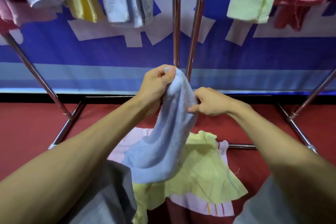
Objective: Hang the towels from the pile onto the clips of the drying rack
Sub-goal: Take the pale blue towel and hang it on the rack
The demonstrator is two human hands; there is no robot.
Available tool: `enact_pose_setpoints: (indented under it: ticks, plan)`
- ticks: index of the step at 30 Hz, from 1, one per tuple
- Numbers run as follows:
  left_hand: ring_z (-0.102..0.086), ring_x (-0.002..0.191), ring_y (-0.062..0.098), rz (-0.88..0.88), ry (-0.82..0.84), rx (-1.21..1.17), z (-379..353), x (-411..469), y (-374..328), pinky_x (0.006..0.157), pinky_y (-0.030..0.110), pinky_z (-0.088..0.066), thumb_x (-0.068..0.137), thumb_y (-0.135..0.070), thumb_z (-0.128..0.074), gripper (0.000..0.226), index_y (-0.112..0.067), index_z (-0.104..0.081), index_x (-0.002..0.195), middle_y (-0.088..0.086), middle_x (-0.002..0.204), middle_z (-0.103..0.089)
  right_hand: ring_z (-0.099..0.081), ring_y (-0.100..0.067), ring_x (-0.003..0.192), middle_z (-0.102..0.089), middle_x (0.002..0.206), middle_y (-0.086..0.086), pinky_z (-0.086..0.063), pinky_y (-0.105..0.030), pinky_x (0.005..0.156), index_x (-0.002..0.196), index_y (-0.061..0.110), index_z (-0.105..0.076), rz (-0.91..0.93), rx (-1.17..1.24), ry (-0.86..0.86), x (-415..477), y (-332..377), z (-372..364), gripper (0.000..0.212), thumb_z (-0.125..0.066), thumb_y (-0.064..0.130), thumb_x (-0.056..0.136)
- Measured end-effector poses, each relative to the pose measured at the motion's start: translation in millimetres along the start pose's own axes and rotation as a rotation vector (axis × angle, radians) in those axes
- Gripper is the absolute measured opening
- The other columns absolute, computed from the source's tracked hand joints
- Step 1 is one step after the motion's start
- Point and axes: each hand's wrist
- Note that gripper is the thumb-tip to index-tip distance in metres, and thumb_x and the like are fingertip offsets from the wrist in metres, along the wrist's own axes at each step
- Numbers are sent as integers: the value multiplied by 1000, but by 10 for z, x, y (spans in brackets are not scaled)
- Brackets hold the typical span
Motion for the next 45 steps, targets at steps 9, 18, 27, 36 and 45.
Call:
enact_pose_setpoints:
  ticks: [9,18,27,36,45]
  plan:
    - [-63,64,15,-5,-183,-371,212,70,-250,61,24,-52,102,-22,-40,32,4,-60,99,4,69,-63,-53,-20,78,-62,79,-7,-32,-31,62,65,16,-55,-162,-115,53,-109,-303,-79,22,-66,20,83]
    - [-61,48,2,164,-466,-685,333,64,-237,44,13,-45,99,-9,-44,21,-15,-62,91,-2,75,-64,-41,-15,54,-46,55,-2,-32,-25,54,60,13,-59,-426,379,-62,-229,-454,-42,23,-74,11,77]
    - [-58,61,6,118,-358,-221,18,117,-81,62,22,-48,97,-9,-45,19,-10,-63,91,0,81,-63,-66,-12,56,-69,66,-5,-55,-23,52,87,0,-64,-277,1523,-285,-377,65,435,13,-52,1,92]
    - [-66,78,-5,-171,-243,88,-364,11,-93,69,8,-47,88,-13,-65,9,-19,-72,87,-10,82,-74,-72,-24,63,-72,71,-17,-60,-31,58,89,-5,-61,-336,1718,-348,-348,257,398,11,-52,-2,93]
    - [-67,81,-4,-200,-80,103,-373,-97,-141,73,9,-48,85,-12,-68,10,-20,-74,86,-13,83,-75,-73,-19,66,-74,79,-14,-59,-26,61,91,-3,-65,-351,1835,-314,-387,249,427,13,-53,3,93]
Point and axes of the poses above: each hand's wrist, its own x-axis towards the middle knuckle, its own z-axis out of the back of the hand, y = z × x
